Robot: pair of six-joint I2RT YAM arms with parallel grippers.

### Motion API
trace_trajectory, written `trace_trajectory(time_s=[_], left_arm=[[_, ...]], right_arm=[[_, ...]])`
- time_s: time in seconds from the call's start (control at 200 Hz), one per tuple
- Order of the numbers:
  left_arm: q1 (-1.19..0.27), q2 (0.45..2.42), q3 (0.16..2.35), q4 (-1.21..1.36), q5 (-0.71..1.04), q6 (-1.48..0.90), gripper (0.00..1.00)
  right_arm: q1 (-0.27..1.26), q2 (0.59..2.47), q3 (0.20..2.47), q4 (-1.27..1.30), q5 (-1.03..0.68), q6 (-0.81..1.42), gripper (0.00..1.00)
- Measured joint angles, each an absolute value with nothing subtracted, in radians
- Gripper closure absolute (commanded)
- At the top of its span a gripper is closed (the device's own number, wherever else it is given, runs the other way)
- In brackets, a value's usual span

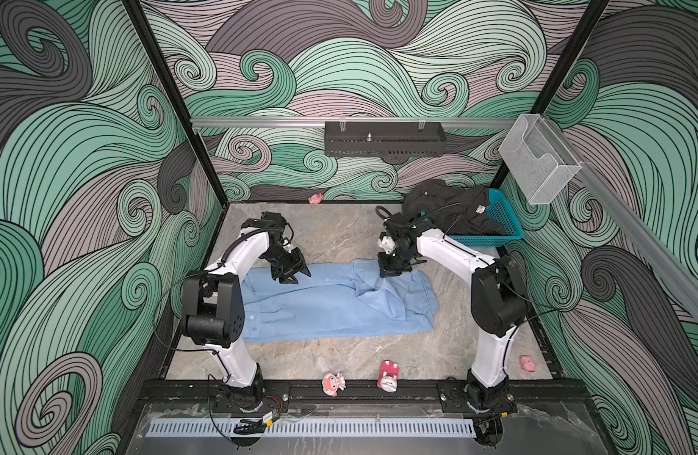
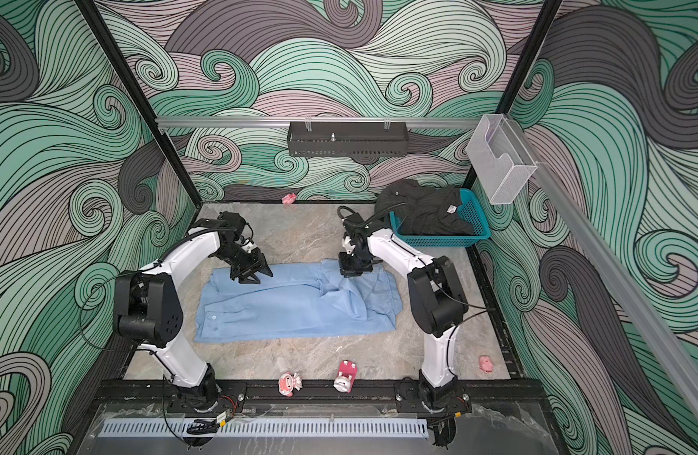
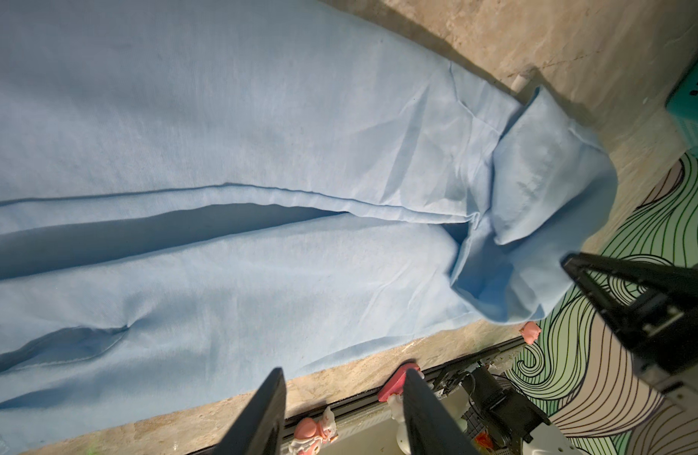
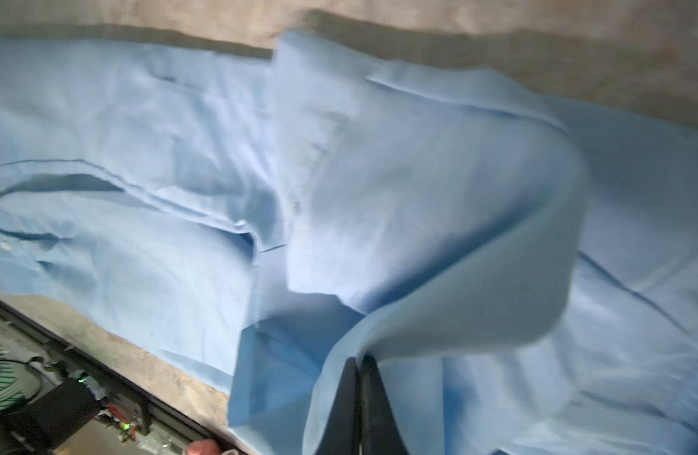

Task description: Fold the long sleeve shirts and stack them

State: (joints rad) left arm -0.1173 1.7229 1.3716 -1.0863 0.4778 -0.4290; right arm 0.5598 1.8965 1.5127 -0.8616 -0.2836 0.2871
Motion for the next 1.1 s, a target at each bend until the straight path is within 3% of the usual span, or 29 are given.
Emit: trace_trajectory(time_s=[0.18,0.285,0.42,0.7,1.101], left_arm=[[-0.112,1.691,1.371,-1.089,0.479,-0.429,0.49],[-0.112,1.684,1.370,-1.089,0.478,-0.429,0.49],[-0.108,1.681,1.369,-1.090,0.478,-0.429,0.49],[-0.125,1.667,1.323,-1.077,0.500,-0.461,0.47],[-0.270,1.779,1.304,-0.960,0.507,-0.558,0.46]], right_arm=[[0.781,1.784,1.473,-0.831,-0.236,0.259,1.00],[0.878,1.759,1.425,-0.825,-0.202,0.236,0.61],[0.954,1.753,1.357,-0.821,-0.163,0.209,0.43],[0.822,1.602,1.320,-0.802,-0.110,0.193,0.40],[0.710,1.610,1.237,-0.780,-0.108,0.189,0.41]])
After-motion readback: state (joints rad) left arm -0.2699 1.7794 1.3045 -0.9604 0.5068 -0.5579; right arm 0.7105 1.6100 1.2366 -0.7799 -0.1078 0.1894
